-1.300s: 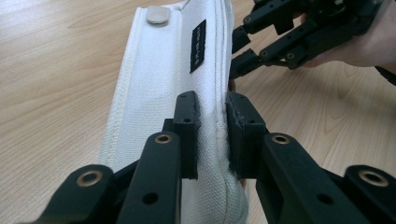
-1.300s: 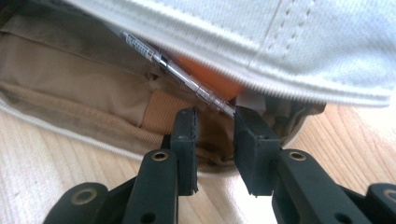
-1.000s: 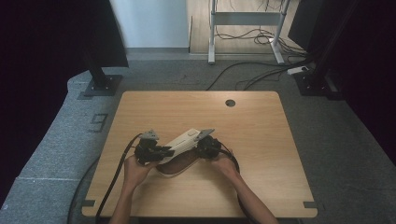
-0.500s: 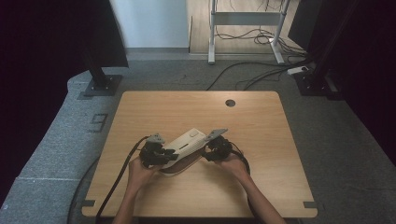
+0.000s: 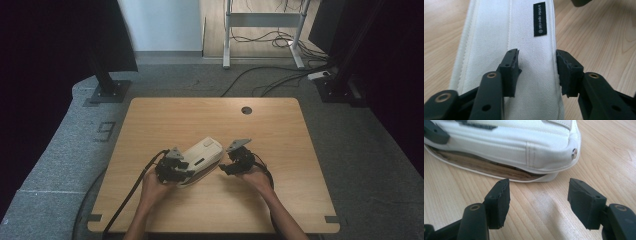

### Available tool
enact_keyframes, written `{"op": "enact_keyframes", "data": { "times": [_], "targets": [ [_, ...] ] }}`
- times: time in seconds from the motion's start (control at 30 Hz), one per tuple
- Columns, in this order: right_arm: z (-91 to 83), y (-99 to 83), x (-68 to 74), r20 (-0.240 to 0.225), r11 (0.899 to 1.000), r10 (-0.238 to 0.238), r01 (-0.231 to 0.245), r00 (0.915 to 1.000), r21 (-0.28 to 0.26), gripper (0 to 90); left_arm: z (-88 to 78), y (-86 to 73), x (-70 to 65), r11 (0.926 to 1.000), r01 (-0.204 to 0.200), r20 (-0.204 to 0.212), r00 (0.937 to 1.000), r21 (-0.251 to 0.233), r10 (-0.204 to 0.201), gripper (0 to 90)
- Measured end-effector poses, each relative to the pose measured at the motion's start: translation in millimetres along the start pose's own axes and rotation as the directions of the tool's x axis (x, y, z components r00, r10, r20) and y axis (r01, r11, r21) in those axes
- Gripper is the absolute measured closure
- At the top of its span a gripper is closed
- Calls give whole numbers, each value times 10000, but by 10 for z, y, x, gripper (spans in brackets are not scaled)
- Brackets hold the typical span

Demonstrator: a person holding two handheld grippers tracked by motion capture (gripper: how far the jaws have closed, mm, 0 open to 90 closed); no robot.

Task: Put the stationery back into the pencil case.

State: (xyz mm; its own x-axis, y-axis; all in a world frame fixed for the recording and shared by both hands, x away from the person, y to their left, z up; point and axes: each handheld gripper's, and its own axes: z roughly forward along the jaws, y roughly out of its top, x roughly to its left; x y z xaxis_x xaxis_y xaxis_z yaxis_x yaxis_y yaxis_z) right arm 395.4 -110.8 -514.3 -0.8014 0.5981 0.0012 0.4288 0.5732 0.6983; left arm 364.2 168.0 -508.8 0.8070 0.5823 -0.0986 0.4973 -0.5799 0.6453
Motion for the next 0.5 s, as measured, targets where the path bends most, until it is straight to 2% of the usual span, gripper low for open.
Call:
{"op": "enact_keyframes", "data": {
  "times": [0.07, 0.17, 0.5],
  "targets": [
    [-3, -8, 4, -16, 10000, 43, -43, 10000, 38, 328, 19, -8, -10, 10000, -23, -69, 10000, -30, 23, 506],
    [-15, -26, 6, -49, 10000, 53, -53, 10000, -2, 322, 19, -13, -5, 9998, 116, 50, 9999, -132, -115, 481],
    [-99, -64, 1, -125, 9996, 189, -192, 9997, -212, 272, -31, 8, 2, 9978, 541, 801, 9955, -395, -509, 289]
  ]
}}
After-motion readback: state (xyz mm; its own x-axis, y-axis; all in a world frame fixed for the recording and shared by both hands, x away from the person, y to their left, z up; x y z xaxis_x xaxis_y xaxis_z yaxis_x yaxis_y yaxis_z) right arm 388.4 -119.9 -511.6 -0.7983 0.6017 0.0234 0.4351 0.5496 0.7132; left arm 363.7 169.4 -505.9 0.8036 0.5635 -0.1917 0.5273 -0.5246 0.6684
